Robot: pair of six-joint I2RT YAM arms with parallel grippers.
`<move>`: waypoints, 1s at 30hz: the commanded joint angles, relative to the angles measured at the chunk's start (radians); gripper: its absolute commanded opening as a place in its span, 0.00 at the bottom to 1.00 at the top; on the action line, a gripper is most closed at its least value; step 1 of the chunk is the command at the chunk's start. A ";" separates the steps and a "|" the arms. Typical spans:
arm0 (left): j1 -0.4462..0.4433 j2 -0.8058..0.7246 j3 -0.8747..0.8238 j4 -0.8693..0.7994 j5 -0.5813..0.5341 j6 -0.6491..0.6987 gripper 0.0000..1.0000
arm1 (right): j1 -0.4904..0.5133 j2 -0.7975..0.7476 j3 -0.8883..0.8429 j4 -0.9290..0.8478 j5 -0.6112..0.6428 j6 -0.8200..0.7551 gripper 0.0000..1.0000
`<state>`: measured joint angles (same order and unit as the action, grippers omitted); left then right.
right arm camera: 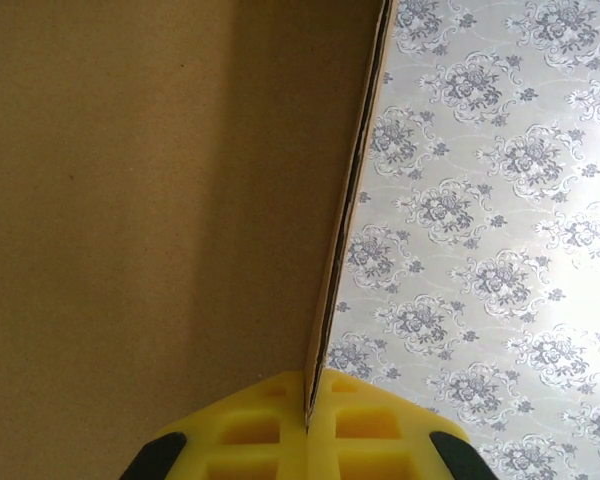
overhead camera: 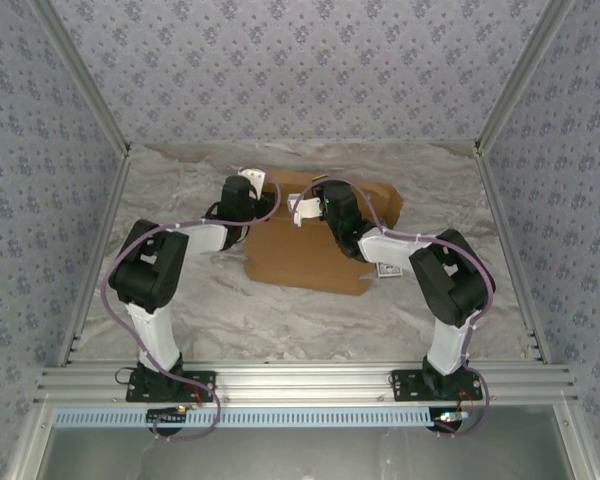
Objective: Fold the paper box
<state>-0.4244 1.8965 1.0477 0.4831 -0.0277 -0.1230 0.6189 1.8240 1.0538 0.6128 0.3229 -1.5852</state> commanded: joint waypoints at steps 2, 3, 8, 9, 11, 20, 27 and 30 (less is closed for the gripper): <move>-0.001 0.016 0.044 0.070 -0.234 -0.099 0.28 | 0.022 -0.001 -0.012 -0.123 -0.031 -0.001 0.00; -0.003 0.021 0.051 0.063 -0.246 -0.109 0.28 | 0.023 -0.002 -0.012 -0.125 -0.030 0.001 0.00; -0.017 0.039 0.076 0.024 -0.334 -0.162 0.24 | 0.024 -0.006 -0.012 -0.135 -0.030 0.013 0.00; -0.021 0.041 0.081 0.014 -0.349 -0.169 0.23 | 0.025 -0.005 -0.012 -0.136 -0.030 0.015 0.00; -0.032 0.048 0.101 -0.013 -0.389 -0.176 0.22 | 0.026 -0.005 -0.012 -0.139 -0.030 0.019 0.00; -0.054 0.071 0.150 -0.094 -0.535 -0.219 0.19 | 0.026 -0.012 -0.013 -0.155 -0.031 0.034 0.00; -0.056 0.055 0.075 0.089 -0.361 -0.156 0.26 | 0.015 -0.011 0.007 -0.199 -0.027 0.051 0.00; -0.047 0.036 0.066 0.088 -0.265 -0.092 0.31 | 0.004 -0.014 0.032 -0.251 -0.027 0.074 0.00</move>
<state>-0.5049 1.9526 1.1164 0.4606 -0.3458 -0.2737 0.6296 1.8194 1.0805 0.5556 0.3256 -1.5337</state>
